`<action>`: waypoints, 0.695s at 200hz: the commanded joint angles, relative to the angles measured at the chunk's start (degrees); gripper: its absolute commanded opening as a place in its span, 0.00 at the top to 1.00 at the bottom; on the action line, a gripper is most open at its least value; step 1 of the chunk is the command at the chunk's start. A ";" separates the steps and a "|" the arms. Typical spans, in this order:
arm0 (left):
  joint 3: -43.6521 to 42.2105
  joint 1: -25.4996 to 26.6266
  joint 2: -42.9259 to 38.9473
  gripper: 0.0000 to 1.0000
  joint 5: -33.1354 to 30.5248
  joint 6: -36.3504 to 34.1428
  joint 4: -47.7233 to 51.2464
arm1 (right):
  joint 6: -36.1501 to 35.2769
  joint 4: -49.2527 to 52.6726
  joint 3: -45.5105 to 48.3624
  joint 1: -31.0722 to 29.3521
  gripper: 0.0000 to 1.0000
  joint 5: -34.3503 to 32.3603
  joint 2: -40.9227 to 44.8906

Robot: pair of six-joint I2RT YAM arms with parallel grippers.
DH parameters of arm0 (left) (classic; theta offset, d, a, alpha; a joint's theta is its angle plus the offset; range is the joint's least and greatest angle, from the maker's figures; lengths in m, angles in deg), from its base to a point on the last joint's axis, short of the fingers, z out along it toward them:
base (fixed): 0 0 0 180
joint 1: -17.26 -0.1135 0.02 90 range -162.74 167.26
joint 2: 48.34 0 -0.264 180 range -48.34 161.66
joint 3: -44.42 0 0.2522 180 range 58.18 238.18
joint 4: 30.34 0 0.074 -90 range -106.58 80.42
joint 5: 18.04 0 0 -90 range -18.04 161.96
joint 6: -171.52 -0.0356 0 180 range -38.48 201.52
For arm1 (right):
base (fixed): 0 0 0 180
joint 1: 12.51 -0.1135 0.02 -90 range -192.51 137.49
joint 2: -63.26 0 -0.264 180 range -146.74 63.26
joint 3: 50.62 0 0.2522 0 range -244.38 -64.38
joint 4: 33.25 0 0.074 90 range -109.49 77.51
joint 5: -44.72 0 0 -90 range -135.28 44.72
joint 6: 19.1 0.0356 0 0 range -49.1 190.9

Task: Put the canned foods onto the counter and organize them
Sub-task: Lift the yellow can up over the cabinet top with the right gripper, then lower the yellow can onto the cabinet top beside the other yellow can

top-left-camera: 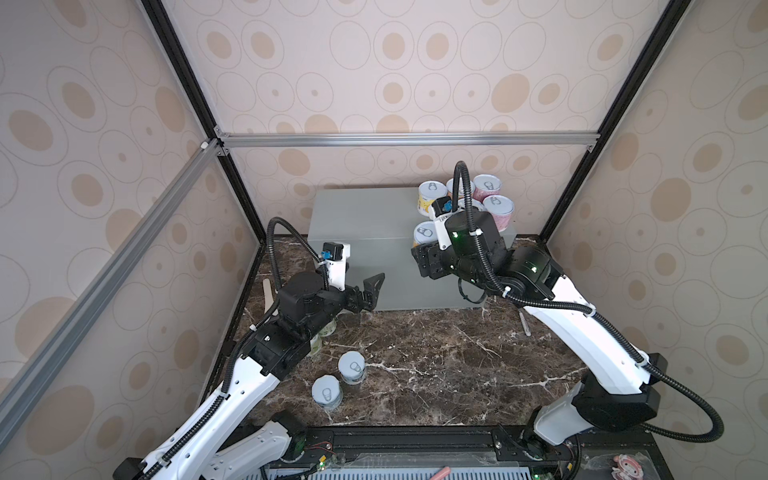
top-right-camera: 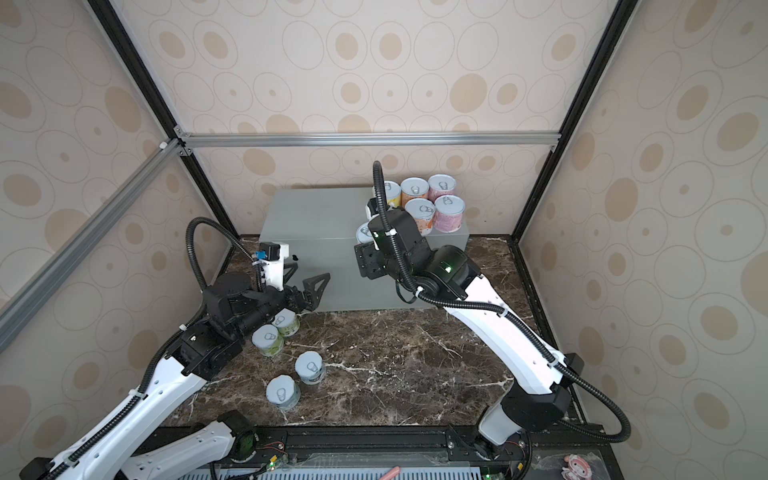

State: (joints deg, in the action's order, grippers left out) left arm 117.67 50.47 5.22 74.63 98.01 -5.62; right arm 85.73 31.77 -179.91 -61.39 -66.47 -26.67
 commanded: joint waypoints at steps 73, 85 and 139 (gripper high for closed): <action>7.80 -0.42 5.65 0.01 0.32 -2.43 0.14 | -1.76 1.28 -14.51 7.26 0.35 4.15 -10.63; 7.86 -0.55 6.03 0.01 0.31 -2.47 0.14 | -1.88 1.75 -15.66 8.00 0.35 4.58 -11.94; 5.47 -1.17 5.39 0.01 0.05 -2.58 -1.27 | -1.93 2.03 -20.84 10.33 0.34 7.03 -16.18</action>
State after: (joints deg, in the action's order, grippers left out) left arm 122.93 50.06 11.41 74.63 96.83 -5.36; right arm 84.39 35.84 -197.11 -52.08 -60.54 -42.58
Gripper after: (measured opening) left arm 0.992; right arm 0.748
